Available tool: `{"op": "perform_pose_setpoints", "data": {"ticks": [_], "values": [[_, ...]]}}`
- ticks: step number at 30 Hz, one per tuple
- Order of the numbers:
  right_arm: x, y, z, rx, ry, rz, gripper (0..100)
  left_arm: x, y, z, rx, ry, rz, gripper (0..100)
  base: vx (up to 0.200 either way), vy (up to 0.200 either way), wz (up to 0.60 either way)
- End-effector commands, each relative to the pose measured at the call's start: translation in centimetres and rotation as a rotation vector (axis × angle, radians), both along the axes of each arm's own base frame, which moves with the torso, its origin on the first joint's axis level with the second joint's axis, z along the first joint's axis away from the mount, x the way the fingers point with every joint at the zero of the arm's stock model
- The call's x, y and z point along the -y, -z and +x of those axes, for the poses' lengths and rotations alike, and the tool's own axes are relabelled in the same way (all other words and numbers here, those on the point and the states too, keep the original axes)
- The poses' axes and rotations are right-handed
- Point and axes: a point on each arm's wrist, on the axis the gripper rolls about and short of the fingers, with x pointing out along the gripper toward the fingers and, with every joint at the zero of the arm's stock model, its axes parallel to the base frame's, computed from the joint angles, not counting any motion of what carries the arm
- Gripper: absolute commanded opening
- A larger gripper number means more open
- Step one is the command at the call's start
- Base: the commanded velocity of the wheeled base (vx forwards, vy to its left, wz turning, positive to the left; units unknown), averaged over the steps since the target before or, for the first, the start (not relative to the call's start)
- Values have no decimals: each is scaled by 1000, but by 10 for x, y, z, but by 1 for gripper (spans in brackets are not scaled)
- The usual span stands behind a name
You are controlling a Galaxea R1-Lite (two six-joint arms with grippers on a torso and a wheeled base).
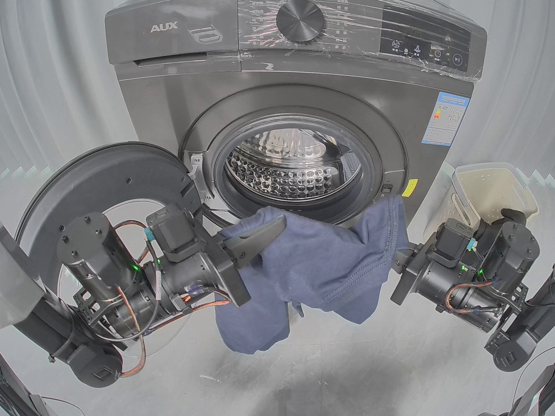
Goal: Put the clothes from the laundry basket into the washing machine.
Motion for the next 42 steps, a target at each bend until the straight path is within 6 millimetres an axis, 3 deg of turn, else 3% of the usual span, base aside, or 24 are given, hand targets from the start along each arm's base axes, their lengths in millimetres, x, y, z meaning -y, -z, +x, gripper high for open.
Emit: {"op": "perform_pose_setpoints", "data": {"ticks": [1, 6, 7, 16, 24, 33, 42], "values": [[11, -12, -14, 43, -28, 15, 0, 13, 29, 9, -81, 19, 61, 0, 0, 0, 0], [16, -27, -23, 96, -69, 45, 0, 21, 53, 19, -142, 19, 102, 0, 0, 0, 0], [17, -31, -25, 112, -89, 54, 0, 21, 57, 21, -150, 19, 109, 100, 0, 0, 0], [24, -38, -28, 140, -114, 63, 0, 32, 92, 35, -236, 14, 157, 100, 0, 0, 0], [22, -38, -26, 140, -97, 61, 0, 36, 104, 39, -253, -4, 179, 100, 0, 0, 0], [16, -43, -5, 153, 52, 93, 0, 36, 109, 42, -245, -49, 200, 100, 0, 0, 0], [5, -51, 15, 169, 188, 141, 0, 31, 137, 33, -219, -35, 351, 100, 0, 0, 0]]}}
